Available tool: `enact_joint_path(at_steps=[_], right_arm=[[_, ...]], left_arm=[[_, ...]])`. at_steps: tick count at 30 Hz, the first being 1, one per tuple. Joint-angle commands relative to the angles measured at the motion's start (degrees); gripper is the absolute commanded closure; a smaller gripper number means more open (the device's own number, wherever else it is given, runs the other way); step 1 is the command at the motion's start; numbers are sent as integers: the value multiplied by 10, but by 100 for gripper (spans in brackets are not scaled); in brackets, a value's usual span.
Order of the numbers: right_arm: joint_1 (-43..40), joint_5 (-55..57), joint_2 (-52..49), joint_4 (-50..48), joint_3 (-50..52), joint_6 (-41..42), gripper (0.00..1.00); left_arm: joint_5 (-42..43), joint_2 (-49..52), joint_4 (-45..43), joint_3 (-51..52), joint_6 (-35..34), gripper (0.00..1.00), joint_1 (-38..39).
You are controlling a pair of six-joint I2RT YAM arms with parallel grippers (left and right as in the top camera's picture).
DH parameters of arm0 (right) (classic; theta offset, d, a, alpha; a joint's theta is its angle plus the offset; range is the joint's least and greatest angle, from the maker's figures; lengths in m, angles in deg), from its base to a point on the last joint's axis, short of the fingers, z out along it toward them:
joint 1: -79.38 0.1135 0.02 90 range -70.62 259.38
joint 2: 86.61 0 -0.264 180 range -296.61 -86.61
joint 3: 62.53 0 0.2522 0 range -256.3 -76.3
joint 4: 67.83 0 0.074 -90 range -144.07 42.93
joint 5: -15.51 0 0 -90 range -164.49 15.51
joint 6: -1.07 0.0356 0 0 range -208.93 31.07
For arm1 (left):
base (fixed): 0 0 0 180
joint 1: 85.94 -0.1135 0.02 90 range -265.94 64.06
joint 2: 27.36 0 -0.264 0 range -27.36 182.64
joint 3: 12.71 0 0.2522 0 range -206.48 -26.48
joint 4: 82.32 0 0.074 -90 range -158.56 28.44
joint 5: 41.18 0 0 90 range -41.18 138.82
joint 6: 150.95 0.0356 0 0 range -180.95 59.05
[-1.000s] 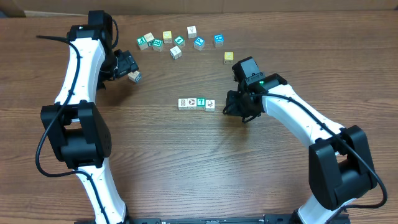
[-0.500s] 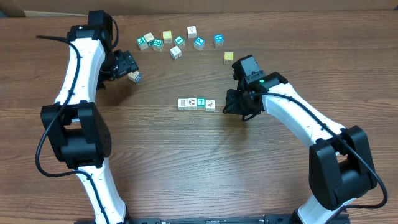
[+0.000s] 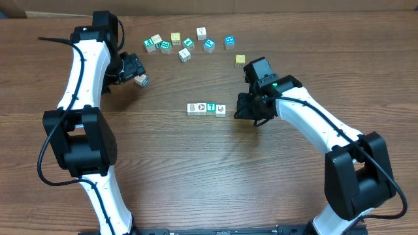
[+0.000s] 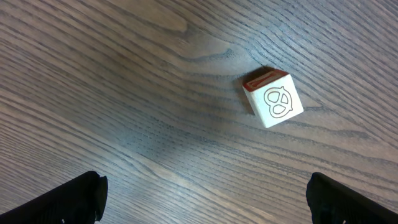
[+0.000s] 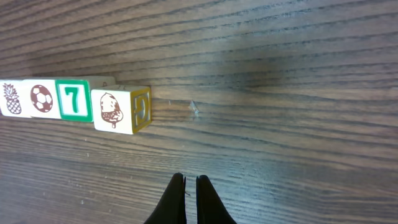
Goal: Form a horizontal line
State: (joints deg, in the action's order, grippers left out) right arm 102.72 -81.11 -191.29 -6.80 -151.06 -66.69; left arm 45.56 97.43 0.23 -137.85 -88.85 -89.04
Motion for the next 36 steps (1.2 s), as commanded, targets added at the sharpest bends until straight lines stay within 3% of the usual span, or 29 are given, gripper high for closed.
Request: enact_joint_path(at_steps=[1,12,29,36], right_arm=[[-3,5,-2,8,-42,-11,96],[-3,66,-2,38,-52,-15,96],[-3,65,-2,70,-47,-14,96],[-2,21,-3,38,-18,-10,96]], left_arm=[[-3,6,-1,-9,5,0,5],[-3,5,-1,-9,5,0,5],[-3,6,-1,-9,5,0,5],[-3,5,-1,-9,5,0,5]])
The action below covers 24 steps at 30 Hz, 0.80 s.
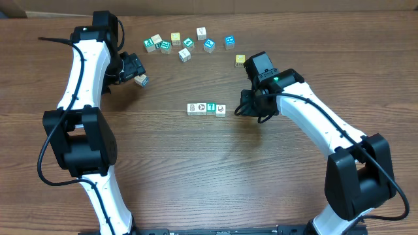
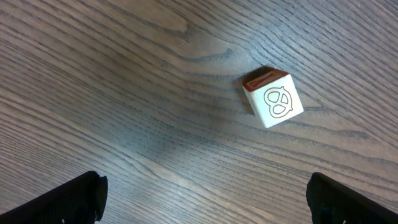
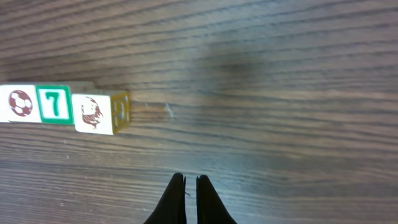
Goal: Form a horizontal line
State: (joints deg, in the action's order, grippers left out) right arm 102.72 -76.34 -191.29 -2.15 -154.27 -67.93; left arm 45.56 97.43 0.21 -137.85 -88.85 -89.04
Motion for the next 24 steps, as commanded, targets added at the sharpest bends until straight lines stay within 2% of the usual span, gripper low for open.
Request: enact_joint_path(at_steps=[1,8,17,24], right_arm=[[-1,-48,-4,-21,20,3,96],[9,-70,-12,-69,44,41,96],[45,-70,-12,-56,53,79,96],[78,-27,-19,-55,53,138,96]], left_arm=[[-3,5,-1,-9,5,0,5],[-3,5,-1,-9,5,0,5],[-3,5,-1,-9,5,0,5],[-3,5,-1,-9,5,0,5]])
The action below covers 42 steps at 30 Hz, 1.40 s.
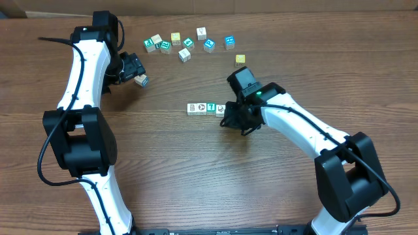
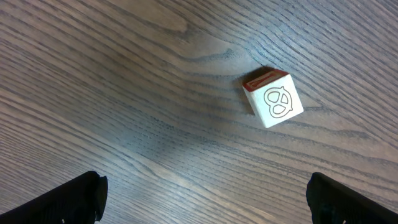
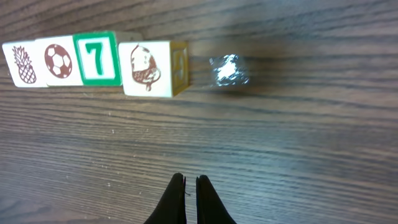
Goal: Form a horizontal line
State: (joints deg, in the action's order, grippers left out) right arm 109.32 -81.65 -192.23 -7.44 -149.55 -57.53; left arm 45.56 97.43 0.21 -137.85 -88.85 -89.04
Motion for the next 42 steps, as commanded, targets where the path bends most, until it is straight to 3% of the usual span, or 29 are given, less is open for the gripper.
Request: enact_joint_path(at_steps=[1,10,42], right_arm=[[16,26,-10,-5,6,33,96],[49,82,-11,-24,9,49,96],[57,79,-12,-151,89,49,96]], left_arm=[[-3,5,-1,-9,5,0,5],[-3,5,-1,-9,5,0,5],[-3,5,-1,-9,5,0,5]])
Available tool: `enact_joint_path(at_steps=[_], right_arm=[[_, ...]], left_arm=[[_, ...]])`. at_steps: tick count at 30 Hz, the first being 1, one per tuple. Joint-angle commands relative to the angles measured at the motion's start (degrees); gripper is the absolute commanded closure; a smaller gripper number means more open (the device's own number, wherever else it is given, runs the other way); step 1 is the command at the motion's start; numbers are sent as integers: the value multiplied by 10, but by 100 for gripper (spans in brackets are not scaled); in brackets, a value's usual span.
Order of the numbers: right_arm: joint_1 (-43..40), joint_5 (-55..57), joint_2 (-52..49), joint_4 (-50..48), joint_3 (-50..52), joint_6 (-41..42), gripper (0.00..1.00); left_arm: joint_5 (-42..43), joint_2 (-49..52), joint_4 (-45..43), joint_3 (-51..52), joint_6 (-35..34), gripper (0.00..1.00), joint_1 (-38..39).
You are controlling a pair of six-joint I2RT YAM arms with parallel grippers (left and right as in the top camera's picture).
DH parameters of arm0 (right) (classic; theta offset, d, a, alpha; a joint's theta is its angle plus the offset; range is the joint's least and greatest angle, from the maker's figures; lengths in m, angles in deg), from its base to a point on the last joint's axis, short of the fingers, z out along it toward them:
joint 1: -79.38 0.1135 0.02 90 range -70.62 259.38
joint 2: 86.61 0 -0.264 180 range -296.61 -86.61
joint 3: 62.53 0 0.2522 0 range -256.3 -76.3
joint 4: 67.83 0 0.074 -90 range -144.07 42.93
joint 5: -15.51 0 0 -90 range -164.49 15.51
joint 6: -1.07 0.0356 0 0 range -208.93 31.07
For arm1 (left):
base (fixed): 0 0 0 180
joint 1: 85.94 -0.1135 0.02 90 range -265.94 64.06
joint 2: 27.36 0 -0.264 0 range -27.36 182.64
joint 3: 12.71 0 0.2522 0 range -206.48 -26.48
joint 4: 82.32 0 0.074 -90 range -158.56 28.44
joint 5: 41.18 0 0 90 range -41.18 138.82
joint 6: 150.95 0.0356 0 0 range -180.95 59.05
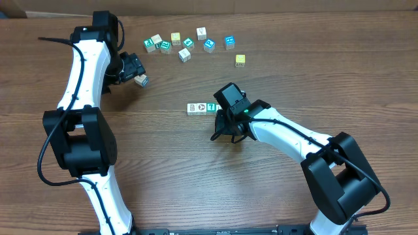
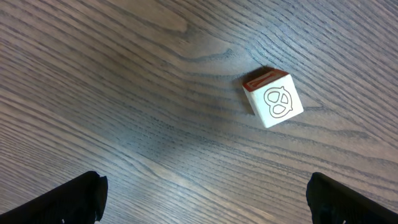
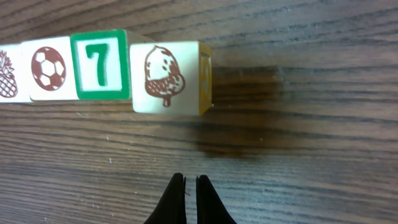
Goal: Form a horizontal line
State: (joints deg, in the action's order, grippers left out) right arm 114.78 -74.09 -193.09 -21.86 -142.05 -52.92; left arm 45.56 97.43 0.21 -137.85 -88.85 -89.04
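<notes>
A row of blocks lies mid-table: pineapple (image 3: 5,74), soccer ball (image 3: 48,67), green 7 (image 3: 99,64) and acorn (image 3: 166,78), which sits slightly lower than the 7. Three of them show in the overhead view (image 1: 202,108); my right arm covers the acorn end. My right gripper (image 3: 190,182) is shut and empty, on the near side of the acorn block (image 1: 224,125). Far left, my left gripper (image 2: 205,199) is open above the wood beside the pretzel block (image 2: 273,98), holding nothing (image 1: 134,68).
Several loose blocks are scattered along the back of the table (image 1: 186,44), with a yellow one (image 1: 240,60) off to their right. The pretzel block (image 1: 141,81) lies by the left gripper. The table's far edge runs just behind the loose blocks.
My right gripper, still shut, has moved left and closer to the row; the acorn block now looks larger and sits right above the fingertips. The left arm and pretzel block are unchanged.
The right gripper was shut to the right of the row's acorn end, then a little farther back, then close by that end, and now it is on the near side of the acorn block. The left gripper stayed open by the pretzel block throughout.
</notes>
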Motion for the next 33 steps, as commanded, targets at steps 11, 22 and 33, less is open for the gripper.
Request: enact_joint_path(at_steps=[11,22,33], right_arm=[[3,4,-5,-17,17,7,96],[3,4,-11,-27,17,16,96],[2,-4,-42,-75,17,17,96]], left_arm=[[-3,5,-1,-9,5,0,5],[-3,5,-1,-9,5,0,5],[-3,5,-1,-9,5,0,5]])
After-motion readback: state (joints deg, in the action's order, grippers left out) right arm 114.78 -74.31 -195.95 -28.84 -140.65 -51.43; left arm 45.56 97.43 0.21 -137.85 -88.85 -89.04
